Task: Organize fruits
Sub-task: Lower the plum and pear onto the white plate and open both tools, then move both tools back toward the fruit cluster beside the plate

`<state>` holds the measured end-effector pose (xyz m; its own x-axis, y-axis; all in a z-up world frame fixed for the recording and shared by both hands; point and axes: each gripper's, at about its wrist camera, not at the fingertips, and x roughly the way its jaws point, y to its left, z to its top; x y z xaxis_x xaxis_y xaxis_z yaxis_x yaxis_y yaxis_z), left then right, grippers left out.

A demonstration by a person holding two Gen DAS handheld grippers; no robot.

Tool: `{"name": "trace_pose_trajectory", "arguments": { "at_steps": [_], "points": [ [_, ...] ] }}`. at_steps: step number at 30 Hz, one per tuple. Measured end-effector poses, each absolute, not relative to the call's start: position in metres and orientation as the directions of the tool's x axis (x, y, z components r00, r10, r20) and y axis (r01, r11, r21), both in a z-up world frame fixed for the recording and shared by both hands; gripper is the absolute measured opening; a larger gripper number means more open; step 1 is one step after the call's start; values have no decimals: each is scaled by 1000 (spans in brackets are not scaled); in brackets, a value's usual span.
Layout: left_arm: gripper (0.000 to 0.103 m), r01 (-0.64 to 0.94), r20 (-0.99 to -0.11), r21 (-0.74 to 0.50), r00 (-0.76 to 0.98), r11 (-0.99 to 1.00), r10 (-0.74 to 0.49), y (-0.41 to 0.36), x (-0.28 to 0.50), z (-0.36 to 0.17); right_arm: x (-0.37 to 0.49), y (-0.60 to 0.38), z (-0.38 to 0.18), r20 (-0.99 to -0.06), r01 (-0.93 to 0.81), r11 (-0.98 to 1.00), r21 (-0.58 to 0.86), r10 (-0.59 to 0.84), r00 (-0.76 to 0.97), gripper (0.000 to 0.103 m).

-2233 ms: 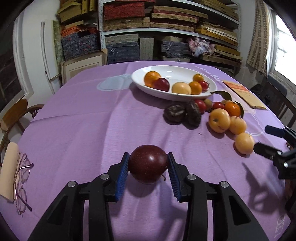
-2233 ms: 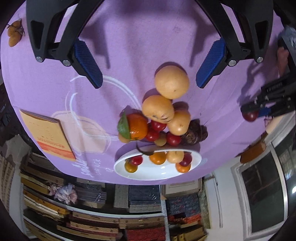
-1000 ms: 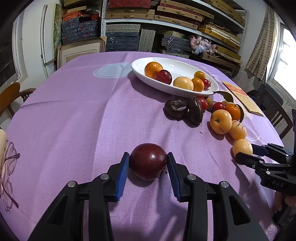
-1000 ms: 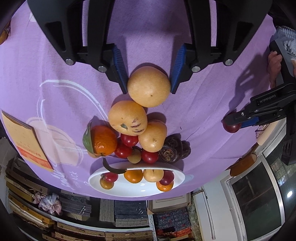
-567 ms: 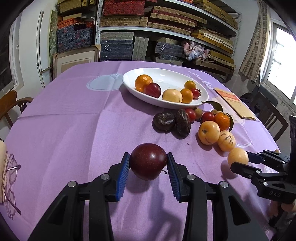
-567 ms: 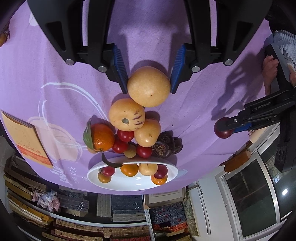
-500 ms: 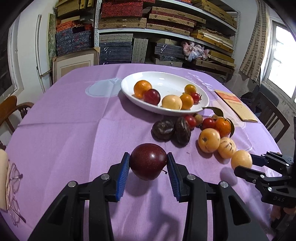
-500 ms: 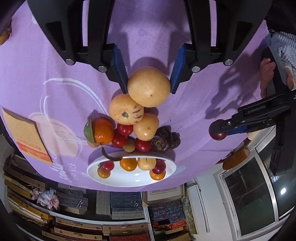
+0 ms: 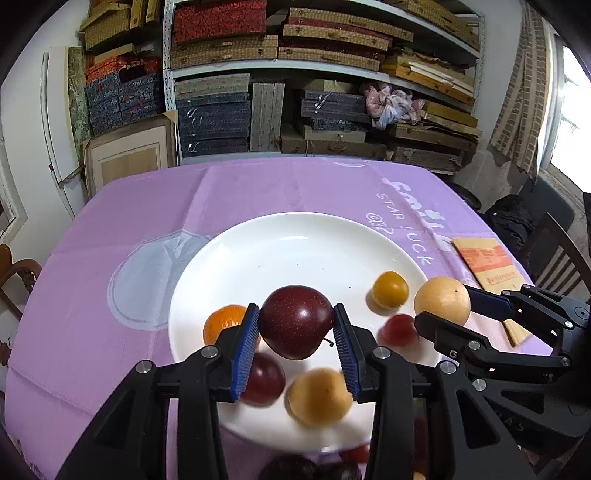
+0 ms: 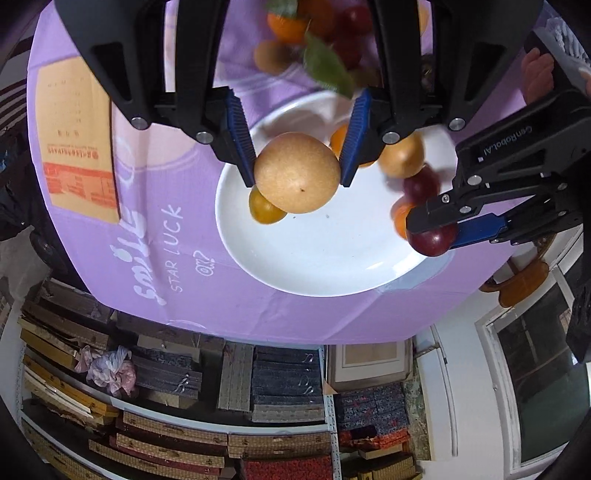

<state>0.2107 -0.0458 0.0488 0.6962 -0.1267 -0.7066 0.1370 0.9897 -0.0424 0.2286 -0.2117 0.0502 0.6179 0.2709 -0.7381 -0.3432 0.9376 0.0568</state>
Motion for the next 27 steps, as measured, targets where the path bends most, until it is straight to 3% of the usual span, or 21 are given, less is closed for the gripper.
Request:
{"name": "trace_pose_trajectory", "arguments": {
  "at_steps": [5, 8, 12, 17, 21, 27],
  "points": [
    [41, 112, -767, -70, 629, 991, -125, -48, 260, 20, 263, -199, 30, -766, -374, 927, 14, 251, 592, 45],
    [44, 89, -755, -49, 649, 995, -95, -46, 265, 15, 267, -191, 25, -748, -393, 918, -49, 227, 623, 45],
    [74, 88, -737, -59, 667, 994, -103, -38, 257, 23, 264, -195, 26, -741, -390, 919, -55, 224, 633, 57],
    [85, 54, -708, -68, 701, 996, -86, -16, 225, 46, 229, -220, 56, -683, -359, 933, 14, 271, 678, 68],
    [96, 18, -678, -60, 733, 998, -54, 10, 178, 56, 172, -255, 76, -609, -304, 948, 96, 298, 735, 97],
    [100, -67, -673, -20, 739, 998, 36, 35, 113, 33, 88, -306, 60, -532, -188, 963, 192, 263, 805, 99]
  ]
}}
